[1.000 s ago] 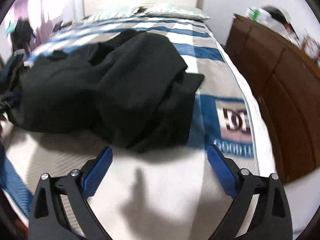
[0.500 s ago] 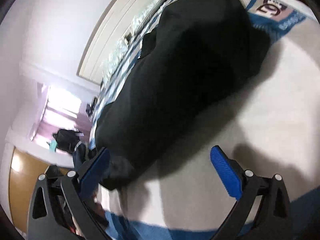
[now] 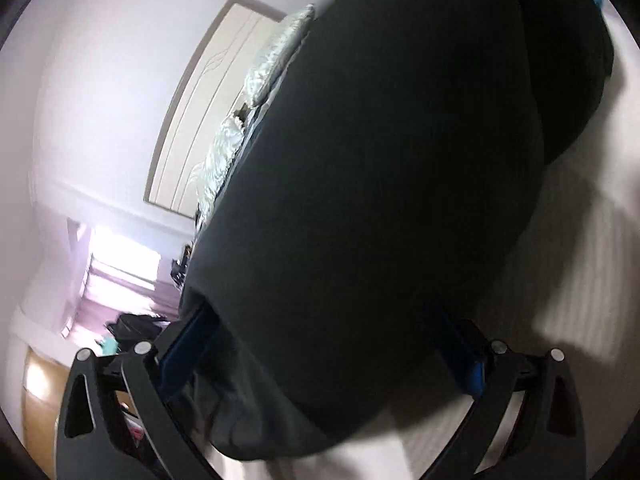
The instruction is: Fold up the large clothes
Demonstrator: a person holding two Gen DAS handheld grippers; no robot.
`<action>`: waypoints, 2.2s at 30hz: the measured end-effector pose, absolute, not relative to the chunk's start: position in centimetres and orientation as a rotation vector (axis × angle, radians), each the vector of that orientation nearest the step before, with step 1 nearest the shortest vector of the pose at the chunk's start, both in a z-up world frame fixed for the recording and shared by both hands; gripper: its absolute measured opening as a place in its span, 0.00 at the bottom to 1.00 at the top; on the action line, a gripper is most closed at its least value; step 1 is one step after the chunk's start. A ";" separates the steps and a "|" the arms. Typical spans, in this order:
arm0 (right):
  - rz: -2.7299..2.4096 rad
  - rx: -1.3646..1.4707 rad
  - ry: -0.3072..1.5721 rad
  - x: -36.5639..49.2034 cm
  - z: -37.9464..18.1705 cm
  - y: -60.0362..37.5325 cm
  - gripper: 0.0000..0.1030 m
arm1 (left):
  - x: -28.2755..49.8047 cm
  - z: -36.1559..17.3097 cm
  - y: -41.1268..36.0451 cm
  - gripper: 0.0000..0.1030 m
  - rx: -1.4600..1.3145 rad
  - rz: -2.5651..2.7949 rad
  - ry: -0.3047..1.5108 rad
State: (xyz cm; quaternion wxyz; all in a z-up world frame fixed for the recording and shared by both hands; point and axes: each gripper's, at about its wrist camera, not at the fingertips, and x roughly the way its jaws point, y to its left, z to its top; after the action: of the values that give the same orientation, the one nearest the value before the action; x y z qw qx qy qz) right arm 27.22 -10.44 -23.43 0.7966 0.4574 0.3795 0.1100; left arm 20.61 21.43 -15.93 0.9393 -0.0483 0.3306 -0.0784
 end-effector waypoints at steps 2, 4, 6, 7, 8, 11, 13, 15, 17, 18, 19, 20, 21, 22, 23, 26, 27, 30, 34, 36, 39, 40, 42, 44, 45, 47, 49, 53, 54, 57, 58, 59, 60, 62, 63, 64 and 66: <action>0.222 0.984 0.815 27.5 -23.5 -10.2 0.96 | 20.5 -15.9 22.0 0.94 -0.123 -0.157 0.676; 0.206 0.982 0.821 27.8 -23.8 -9.9 0.96 | 20.4 -15.8 22.4 0.94 -0.140 -0.153 0.675; 0.196 0.993 0.830 28.0 -24.0 -9.6 0.96 | 20.3 -15.8 22.6 0.94 -0.142 -0.152 0.674; 0.195 1.001 0.832 28.0 -24.0 -9.5 0.96 | 20.3 -15.8 22.6 0.94 -0.142 -0.152 0.675; 0.191 1.011 0.834 27.8 -24.1 -9.4 0.95 | 20.3 -15.8 22.6 0.94 -0.142 -0.151 0.675; 0.180 1.013 0.827 26.5 -24.0 -9.5 0.86 | 20.3 -15.7 22.7 0.94 -0.149 -0.153 0.672; 0.157 0.981 0.839 26.3 -23.8 -9.5 0.60 | 20.3 -15.7 22.8 0.94 -0.152 -0.153 0.672; 0.145 0.976 0.850 25.9 -23.8 -9.5 0.50 | 20.2 -15.7 22.9 0.94 -0.157 -0.152 0.673; 0.160 0.999 0.849 25.4 -23.9 -9.7 0.45 | 20.2 -15.9 23.1 0.94 -0.165 -0.153 0.678; 0.168 0.993 0.846 25.3 -23.8 -9.8 0.44 | 20.2 -15.9 23.1 0.94 -0.166 -0.154 0.679; 0.178 0.990 0.847 25.0 -23.8 -9.9 0.44 | 20.1 -15.9 23.2 0.94 -0.163 -0.153 0.679; 0.185 0.993 0.850 24.8 -24.0 -10.3 0.44 | 20.0 -15.9 23.3 0.94 -0.157 -0.151 0.678; 0.197 0.996 0.857 24.7 -24.2 -10.6 0.45 | 19.9 -15.9 23.2 0.94 -0.151 -0.150 0.680; 0.206 0.993 0.862 25.1 -24.1 -10.5 0.46 | 19.8 -15.9 23.3 0.94 -0.144 -0.148 0.683; 0.222 0.981 0.867 25.0 -23.9 -10.7 0.51 | 19.6 -16.1 23.3 0.94 -0.144 -0.147 0.685; 0.229 0.938 0.866 24.8 -23.6 -11.5 0.75 | 18.9 -16.8 23.8 0.94 -0.169 -0.139 0.724; 0.236 0.931 0.856 24.4 -23.2 -12.0 0.80 | 18.5 -17.0 23.9 0.94 -0.180 -0.136 0.735; 0.267 0.961 0.851 23.2 -22.9 -14.2 0.87 | 17.3 -17.6 24.9 0.94 -0.266 -0.103 0.762; 0.269 0.981 0.820 21.7 -22.4 -18.2 0.91 | 15.6 -18.5 26.4 0.94 -0.423 -0.045 0.822; 0.266 0.994 0.800 21.3 -22.5 -20.4 0.92 | 14.4 -18.9 26.7 0.94 -0.490 -0.024 0.834; 0.257 1.044 0.790 21.1 -23.2 -23.0 0.92 | 12.5 -19.5 26.8 0.94 -0.599 -0.007 0.819; 0.255 1.064 0.788 20.8 -23.6 -24.1 0.92 | 12.1 -19.7 26.9 0.94 -0.644 -0.002 0.811; 0.254 1.109 0.785 20.9 -24.4 -25.8 0.92 | 12.0 -20.3 27.1 0.94 -0.741 -0.008 0.802; 0.273 1.139 0.788 21.0 -25.2 -25.4 0.92 | 12.8 -21.2 27.2 0.94 -0.841 -0.034 0.799; 0.288 1.160 0.794 21.3 -25.7 -26.2 0.92 | 13.2 -21.5 27.1 0.94 -0.880 -0.046 0.801; 0.302 1.200 0.805 21.7 -26.5 -27.1 0.92 | 13.9 -22.5 27.2 0.94 -0.980 -0.069 0.796; 0.318 1.243 0.804 21.9 -27.2 -28.4 0.92 | 14.3 -23.8 27.3 0.94 -1.070 -0.061 0.782; 0.327 1.308 0.794 22.5 -28.0 -30.0 0.96 | 15.0 -25.6 27.4 0.94 -1.179 -0.039 0.744; 0.327 1.316 0.802 23.1 -27.8 -29.6 0.96 | 15.3 -25.7 27.6 0.94 -1.192 -0.036 0.735; 0.335 1.341 0.809 24.2 -27.7 -29.3 0.96 | 16.4 -26.3 27.9 0.94 -1.218 -0.028 0.723; 0.343 1.353 0.810 24.8 -27.4 -29.2 0.96 | 16.9 -26.5 27.9 0.94 -1.225 -0.027 0.725; 0.348 1.357 0.816 25.1 -27.4 -29.1 0.96 | 17.4 -26.5 27.9 0.94 -1.221 -0.026 0.731; 0.348 1.357 0.820 25.7 -27.1 -28.8 0.96 | 17.9 -26.4 27.8 0.94 -1.212 -0.027 0.737; 0.348 1.349 0.827 26.2 -26.8 -28.6 0.96 | 18.9 -26.4 27.6 0.94 -1.197 -0.018 0.764; 0.346 1.341 0.829 27.0 -26.1 -28.2 0.96 | 19.2 -26.5 27.5 0.94 -1.194 -0.014 0.772; 0.342 1.330 0.830 27.4 -25.9 -28.0 0.96 | 19.7 -26.5 27.4 0.94 -1.197 -0.007 0.780; 0.339 1.316 0.819 27.7 -24.9 -27.7 0.96 | 20.1 -26.6 27.4 0.94 -1.203 0.009 0.787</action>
State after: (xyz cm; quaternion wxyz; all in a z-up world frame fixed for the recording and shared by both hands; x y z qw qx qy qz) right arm 27.75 -27.73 -24.87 0.7014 0.5911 0.3680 0.1523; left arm 20.13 27.39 -26.60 0.7525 -0.5511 0.3606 0.0040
